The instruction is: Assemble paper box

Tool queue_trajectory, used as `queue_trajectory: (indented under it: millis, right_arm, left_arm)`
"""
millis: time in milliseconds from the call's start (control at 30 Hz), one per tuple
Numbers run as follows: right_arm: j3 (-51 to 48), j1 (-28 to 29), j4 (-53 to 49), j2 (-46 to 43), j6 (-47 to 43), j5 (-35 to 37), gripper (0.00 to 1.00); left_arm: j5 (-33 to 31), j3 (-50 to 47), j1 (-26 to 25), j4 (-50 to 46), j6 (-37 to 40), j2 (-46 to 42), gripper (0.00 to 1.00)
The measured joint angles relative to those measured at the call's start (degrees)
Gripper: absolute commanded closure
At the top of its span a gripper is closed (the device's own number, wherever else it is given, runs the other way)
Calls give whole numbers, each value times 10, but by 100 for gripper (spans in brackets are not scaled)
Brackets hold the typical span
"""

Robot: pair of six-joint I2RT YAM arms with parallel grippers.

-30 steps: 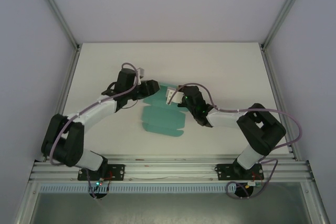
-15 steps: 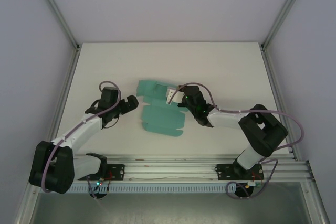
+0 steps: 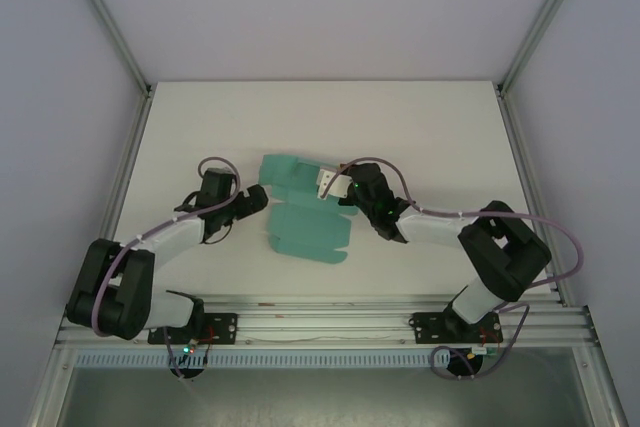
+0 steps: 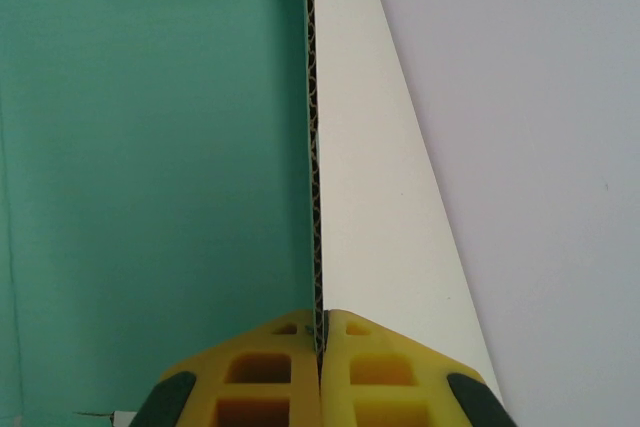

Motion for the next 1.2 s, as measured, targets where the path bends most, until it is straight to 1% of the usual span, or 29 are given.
queue_trajectory:
  millis: [133,367,567,767,900,1000,1200]
  right_arm:
    - [0,0,-4,-4,5,-4,100]
    - [0,0,-16,-12,9,-5,100]
    - [0,0,-21,-13,14,-8,100]
    - [0,0,-21,-14,20,-11,100]
    - [0,0,-21,-14,24,-17,100]
    - [0,0,-23,-14,24,-21,100]
    - [0,-1,-26,-14,24,-21,100]
  left_arm:
    - [4,0,-16,43,1,5,0]
    - [23,2,-42,80,15,37,0]
    - [52,3,-52,119,16,56,1]
    - [63,31,-70,126,21,89,1]
    - [52,45,-87,126,30,115,1]
    - [36,59,-101,119,31,141,3]
    - [-33,104,-135,79,38,177,3]
